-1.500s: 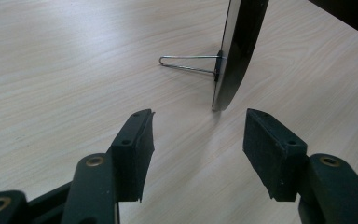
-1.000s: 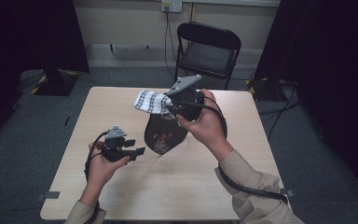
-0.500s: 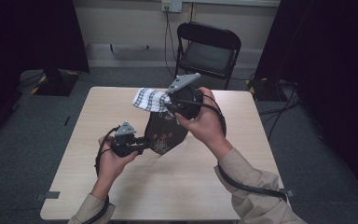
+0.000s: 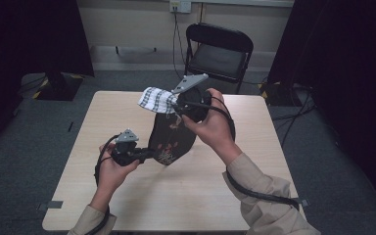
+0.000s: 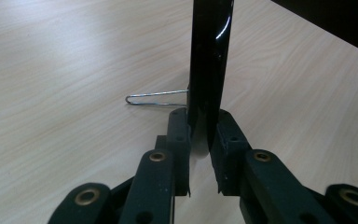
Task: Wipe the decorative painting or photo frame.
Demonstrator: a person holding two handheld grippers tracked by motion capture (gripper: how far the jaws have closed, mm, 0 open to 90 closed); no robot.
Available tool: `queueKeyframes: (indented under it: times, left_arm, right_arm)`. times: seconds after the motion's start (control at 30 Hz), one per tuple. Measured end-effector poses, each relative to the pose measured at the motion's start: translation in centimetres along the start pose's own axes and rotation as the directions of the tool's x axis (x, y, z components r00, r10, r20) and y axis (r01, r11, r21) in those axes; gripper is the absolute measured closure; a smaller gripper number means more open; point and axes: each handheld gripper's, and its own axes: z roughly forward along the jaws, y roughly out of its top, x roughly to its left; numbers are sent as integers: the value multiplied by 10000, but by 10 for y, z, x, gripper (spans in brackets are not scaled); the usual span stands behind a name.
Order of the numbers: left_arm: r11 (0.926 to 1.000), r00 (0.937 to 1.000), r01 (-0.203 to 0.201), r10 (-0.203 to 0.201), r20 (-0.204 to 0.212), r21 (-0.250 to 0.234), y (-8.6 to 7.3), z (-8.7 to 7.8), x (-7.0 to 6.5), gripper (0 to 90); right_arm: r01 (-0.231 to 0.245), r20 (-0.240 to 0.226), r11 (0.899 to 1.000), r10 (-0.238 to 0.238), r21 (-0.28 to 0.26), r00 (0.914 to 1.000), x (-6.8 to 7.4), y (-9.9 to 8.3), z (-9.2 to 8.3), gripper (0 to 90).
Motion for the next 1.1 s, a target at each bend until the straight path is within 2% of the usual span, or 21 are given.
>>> queueKeyframes:
  times: [0.07,0.33,0.67,1.1]
  left_arm:
    - [10000,10000,62,-62,29,-59,-2,-2,1,789]
    - [9999,9998,-112,111,157,89,-5,-9,2,790]
    - [9999,9998,-136,135,176,50,-8,-12,3,789]
    - [9998,9997,-187,186,144,34,-8,-12,3,788]
  right_arm:
    - [-113,44,9999,112,109,9999,-1,-2,2,757]
    - [-412,192,9989,408,203,9990,-7,-14,8,757]
    - [-1123,665,9925,1090,475,9918,-21,-34,11,759]
    - [-1547,874,9855,1484,699,9851,-26,-55,15,758]
